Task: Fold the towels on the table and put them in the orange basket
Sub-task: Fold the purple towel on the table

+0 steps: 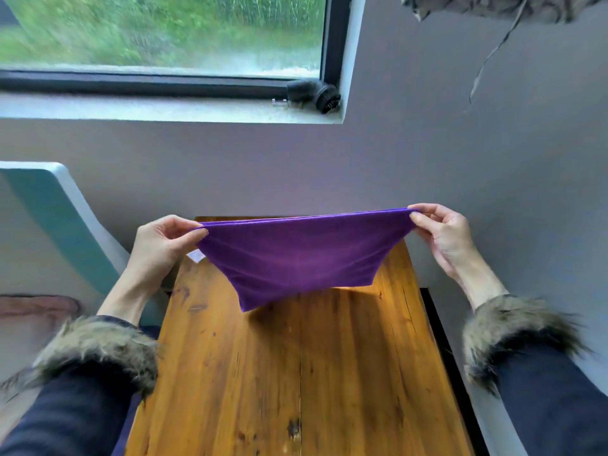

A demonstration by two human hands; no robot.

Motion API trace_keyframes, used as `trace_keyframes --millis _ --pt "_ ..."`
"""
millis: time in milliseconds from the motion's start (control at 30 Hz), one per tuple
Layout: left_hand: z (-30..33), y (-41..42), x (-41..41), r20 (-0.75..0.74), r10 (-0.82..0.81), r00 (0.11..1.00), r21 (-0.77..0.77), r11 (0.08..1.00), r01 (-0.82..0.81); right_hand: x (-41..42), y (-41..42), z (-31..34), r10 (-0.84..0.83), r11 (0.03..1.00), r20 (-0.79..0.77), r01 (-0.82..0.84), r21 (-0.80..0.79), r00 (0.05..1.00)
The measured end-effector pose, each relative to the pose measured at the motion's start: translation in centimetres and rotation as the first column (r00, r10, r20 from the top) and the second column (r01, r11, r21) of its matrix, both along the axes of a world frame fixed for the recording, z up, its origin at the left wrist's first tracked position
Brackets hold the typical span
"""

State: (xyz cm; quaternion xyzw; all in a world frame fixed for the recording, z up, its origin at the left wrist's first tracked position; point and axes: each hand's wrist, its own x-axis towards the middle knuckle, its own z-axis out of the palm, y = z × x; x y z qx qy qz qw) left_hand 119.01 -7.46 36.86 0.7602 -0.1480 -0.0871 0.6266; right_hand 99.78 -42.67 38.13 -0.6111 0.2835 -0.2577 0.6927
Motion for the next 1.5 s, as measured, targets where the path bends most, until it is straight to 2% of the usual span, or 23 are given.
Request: trace_keyframes --millis 300,400,467,533,633,700,767,867,1000,1100,1167,1267,1367,1500 --pt "1.6 1.5 1.2 -0.044 0.017 0.999 -0.079 0.997 -0.02 0.7 0.0 2.1 0.056 0.998 0.019 -0.055 -0.04 0.998" --pt "2.1 1.3 1.5 -0.017 0.021 1.0 -0.079 0.997 -0.022 1.3 0.2 2.7 0.071 0.997 0.048 -0.071 0.003 0.996" --pt "2.3 1.0 1.5 0.02 0.018 1.0 -0.061 0.998 -0.017 1.6 0.1 2.6 0.076 0.997 0.014 -0.076 -0.004 0.997" --pt "2.3 0.5 1.6 0.057 -0.005 0.998 0.013 1.0 0.004 1.9 -0.3 2.1 0.078 0.99 -0.105 -0.089 -0.112 0.991" --pt "1.4 -0.1 2.2 0.113 -0.025 0.993 0.169 0.986 0.005 3.0 -0.7 1.0 0.01 0.919 -0.345 -0.145 -0.368 0.939" --pt "0.9 -0.6 3.0 0.142 -0.005 0.99 0.24 0.97 -0.03 4.1 -1.2 0.1 -0.076 0.877 -0.414 -0.137 -0.461 0.907" --pt "0.7 -1.3 3.8 0.173 0.021 0.985 0.269 0.961 -0.068 5.2 -1.4 -0.3 -0.136 0.87 -0.418 -0.093 -0.485 0.898" --pt "1.3 -2.3 4.9 0.204 0.066 0.977 0.237 0.965 -0.115 6.6 -1.5 0.1 -0.171 0.901 -0.318 0.018 -0.433 0.933" --pt "3.0 -3.0 5.4 0.218 0.112 0.97 0.097 0.986 -0.136 7.0 -1.1 1.8 -0.209 0.919 -0.131 0.149 -0.366 0.969" --pt "4.0 -2.6 4.5 0.209 0.072 0.975 0.026 0.997 -0.079 6.1 -0.4 2.6 -0.208 0.922 -0.062 0.174 -0.347 0.976" --pt "3.7 -1.8 3.5 0.201 0.038 0.979 0.037 0.998 -0.046 4.9 0.2 2.6 -0.181 0.935 -0.057 0.154 -0.319 0.982" --pt "1.4 0.0 1.6 0.149 -0.032 0.988 0.127 0.992 0.013 2.3 1.5 1.0 -0.11 0.971 -0.097 0.086 -0.223 0.989" --pt "-2.7 2.3 -0.8 0.016 -0.128 0.992 0.289 0.95 0.118 -1.2 3.0 -2.9 -0.027 0.986 -0.212 -0.009 -0.165 0.977" --pt "-8.1 4.9 -4.2 -0.235 -0.202 0.951 0.446 0.846 0.29 -5.9 5.0 -9.5 0.087 0.992 -0.463 -0.119 -0.041 0.882"
